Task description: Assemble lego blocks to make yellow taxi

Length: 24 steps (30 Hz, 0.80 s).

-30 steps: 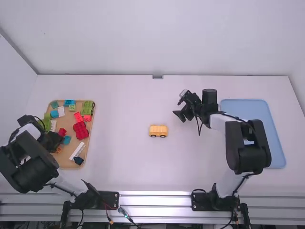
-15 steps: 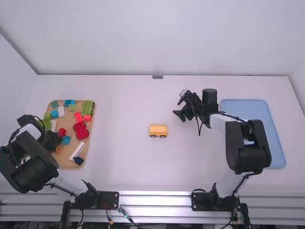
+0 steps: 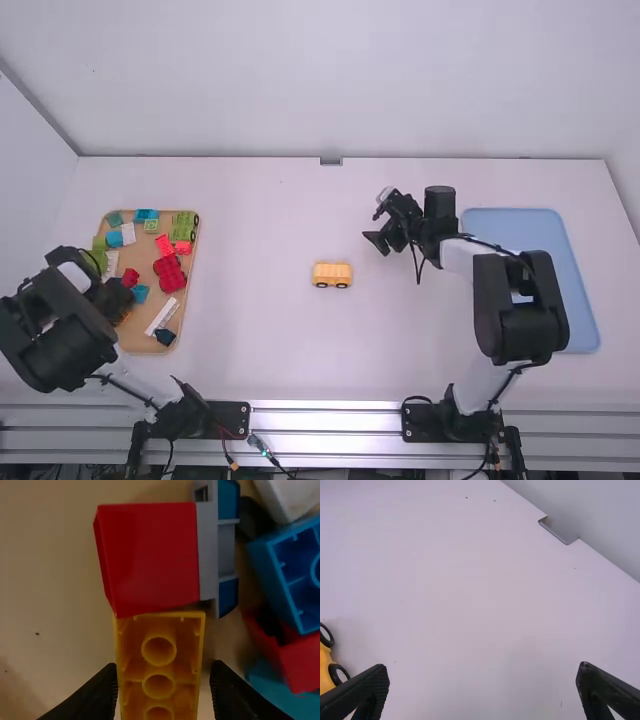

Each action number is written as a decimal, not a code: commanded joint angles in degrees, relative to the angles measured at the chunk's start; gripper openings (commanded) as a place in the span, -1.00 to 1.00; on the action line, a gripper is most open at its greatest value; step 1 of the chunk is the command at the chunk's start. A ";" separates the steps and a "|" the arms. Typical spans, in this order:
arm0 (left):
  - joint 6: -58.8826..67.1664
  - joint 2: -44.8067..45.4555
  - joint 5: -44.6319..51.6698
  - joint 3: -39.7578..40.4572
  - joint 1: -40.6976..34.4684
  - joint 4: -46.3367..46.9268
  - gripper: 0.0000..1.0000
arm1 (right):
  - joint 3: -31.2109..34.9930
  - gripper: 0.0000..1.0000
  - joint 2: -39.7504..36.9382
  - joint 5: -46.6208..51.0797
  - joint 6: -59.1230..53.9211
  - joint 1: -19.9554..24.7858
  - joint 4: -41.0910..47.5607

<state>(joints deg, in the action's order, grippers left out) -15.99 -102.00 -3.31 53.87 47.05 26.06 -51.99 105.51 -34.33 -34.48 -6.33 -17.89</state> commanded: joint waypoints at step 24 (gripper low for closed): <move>5.33 10.73 14.84 3.06 -3.96 3.85 -0.96 | -5.49 0.98 -1.01 -10.99 14.97 -0.52 0.63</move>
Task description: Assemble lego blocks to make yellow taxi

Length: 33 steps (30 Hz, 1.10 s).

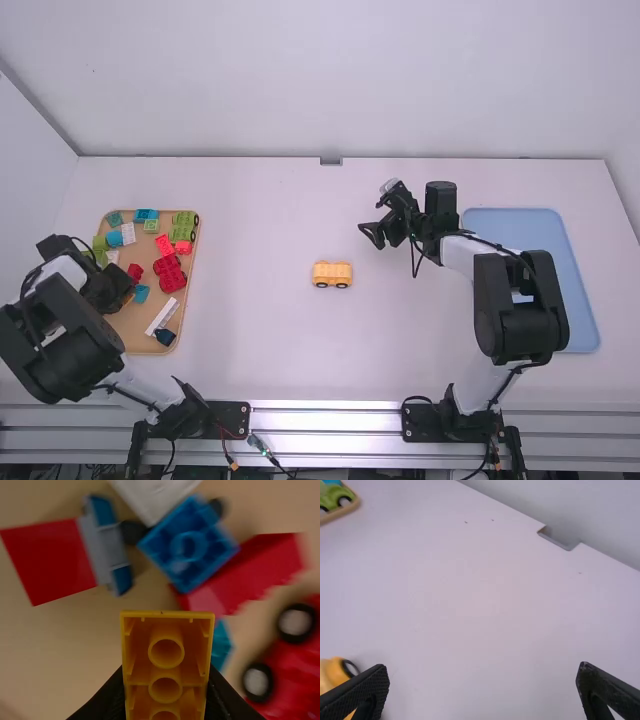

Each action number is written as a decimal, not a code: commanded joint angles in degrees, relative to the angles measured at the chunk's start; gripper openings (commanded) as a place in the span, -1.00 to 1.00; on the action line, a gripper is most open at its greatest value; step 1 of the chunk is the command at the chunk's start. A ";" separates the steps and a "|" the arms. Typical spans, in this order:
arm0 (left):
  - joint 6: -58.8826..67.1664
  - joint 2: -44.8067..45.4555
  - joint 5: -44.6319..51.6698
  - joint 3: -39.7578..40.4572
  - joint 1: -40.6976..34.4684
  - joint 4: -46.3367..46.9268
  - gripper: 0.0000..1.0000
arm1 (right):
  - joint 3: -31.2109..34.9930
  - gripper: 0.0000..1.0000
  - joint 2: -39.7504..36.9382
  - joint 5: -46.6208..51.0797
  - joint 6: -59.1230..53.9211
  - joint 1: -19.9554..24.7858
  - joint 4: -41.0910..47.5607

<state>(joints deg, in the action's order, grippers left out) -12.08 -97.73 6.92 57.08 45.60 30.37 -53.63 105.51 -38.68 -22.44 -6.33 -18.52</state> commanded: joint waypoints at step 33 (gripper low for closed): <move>2.58 -3.87 74.60 -10.64 -50.93 -86.25 -0.90 | -12.74 0.77 -0.94 -45.44 14.93 -7.96 -3.45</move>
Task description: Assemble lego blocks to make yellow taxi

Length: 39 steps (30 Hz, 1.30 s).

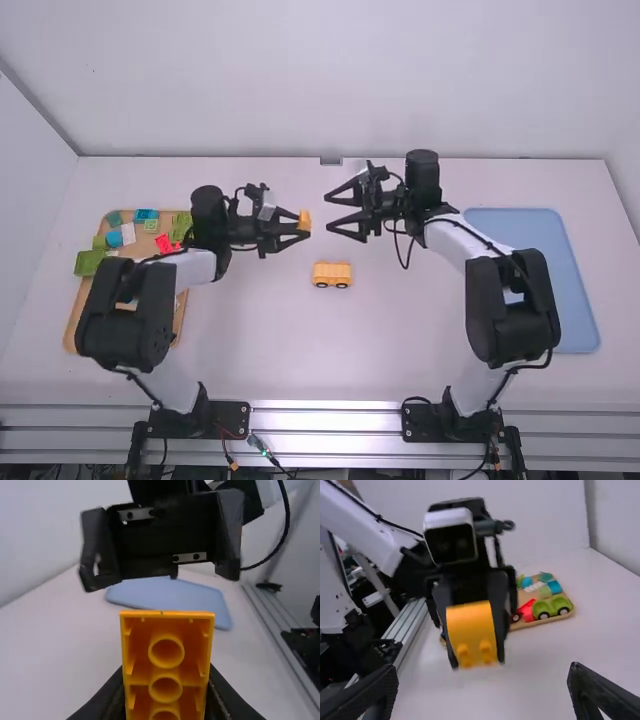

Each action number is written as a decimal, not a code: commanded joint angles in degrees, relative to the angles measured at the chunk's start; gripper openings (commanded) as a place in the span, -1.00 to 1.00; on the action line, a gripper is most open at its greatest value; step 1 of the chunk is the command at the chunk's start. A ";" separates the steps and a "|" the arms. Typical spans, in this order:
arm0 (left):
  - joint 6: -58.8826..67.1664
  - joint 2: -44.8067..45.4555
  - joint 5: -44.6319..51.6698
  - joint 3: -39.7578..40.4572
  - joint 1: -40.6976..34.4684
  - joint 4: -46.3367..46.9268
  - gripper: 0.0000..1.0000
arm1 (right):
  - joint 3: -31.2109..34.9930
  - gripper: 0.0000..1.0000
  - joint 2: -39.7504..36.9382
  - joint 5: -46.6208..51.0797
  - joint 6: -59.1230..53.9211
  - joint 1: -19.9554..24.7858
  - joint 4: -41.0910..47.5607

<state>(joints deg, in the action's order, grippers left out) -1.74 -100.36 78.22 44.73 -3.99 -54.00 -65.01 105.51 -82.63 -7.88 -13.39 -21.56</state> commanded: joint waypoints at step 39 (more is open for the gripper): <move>-14.27 -3.37 -0.85 5.22 -3.19 -6.32 -0.95 | -1.36 -0.20 -0.94 3.34 -0.92 -3.17 -3.39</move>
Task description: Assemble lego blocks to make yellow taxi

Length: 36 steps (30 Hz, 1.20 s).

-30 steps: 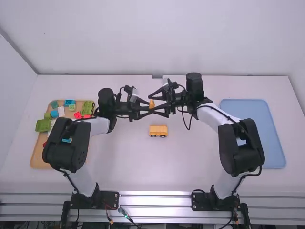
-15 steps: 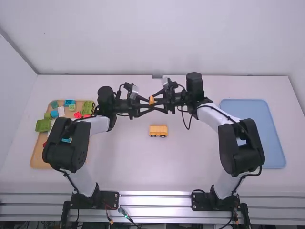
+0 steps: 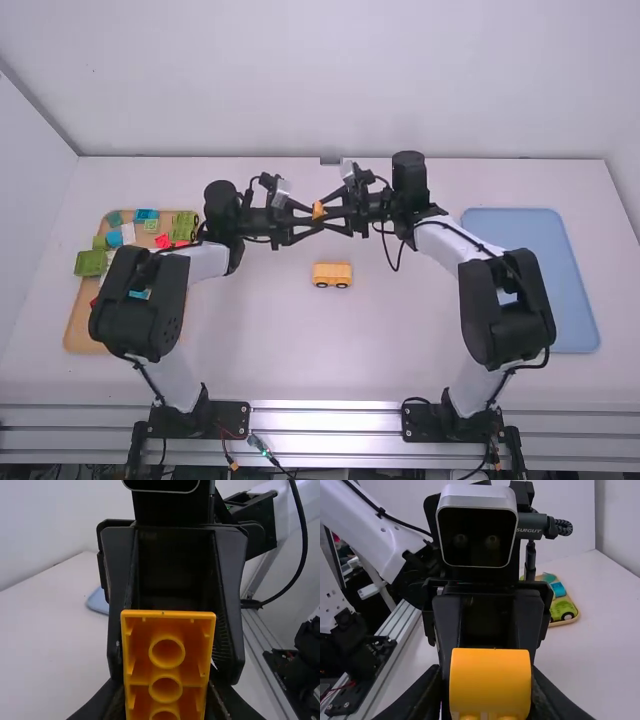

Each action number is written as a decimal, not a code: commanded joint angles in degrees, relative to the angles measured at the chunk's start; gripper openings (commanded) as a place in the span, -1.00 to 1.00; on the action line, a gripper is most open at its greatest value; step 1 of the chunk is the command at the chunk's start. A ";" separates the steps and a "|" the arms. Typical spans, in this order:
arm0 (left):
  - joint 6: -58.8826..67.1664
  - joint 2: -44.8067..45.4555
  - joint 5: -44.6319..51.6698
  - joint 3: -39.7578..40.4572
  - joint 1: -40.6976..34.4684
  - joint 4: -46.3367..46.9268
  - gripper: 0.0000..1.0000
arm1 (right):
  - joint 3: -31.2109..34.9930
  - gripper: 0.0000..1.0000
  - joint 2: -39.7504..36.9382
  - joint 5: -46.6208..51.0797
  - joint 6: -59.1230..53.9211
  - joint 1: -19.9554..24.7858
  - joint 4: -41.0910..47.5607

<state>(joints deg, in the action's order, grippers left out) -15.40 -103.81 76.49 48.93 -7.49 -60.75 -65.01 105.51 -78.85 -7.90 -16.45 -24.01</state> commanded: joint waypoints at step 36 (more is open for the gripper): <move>1.77 0.09 0.46 0.94 0.94 2.51 0.99 | -1.46 -0.70 -1.03 34.73 1.27 0.42 7.74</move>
<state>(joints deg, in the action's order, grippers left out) -13.98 -104.33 74.22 49.15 -7.09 -57.19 -65.36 105.23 -59.48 -6.52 -16.97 -16.95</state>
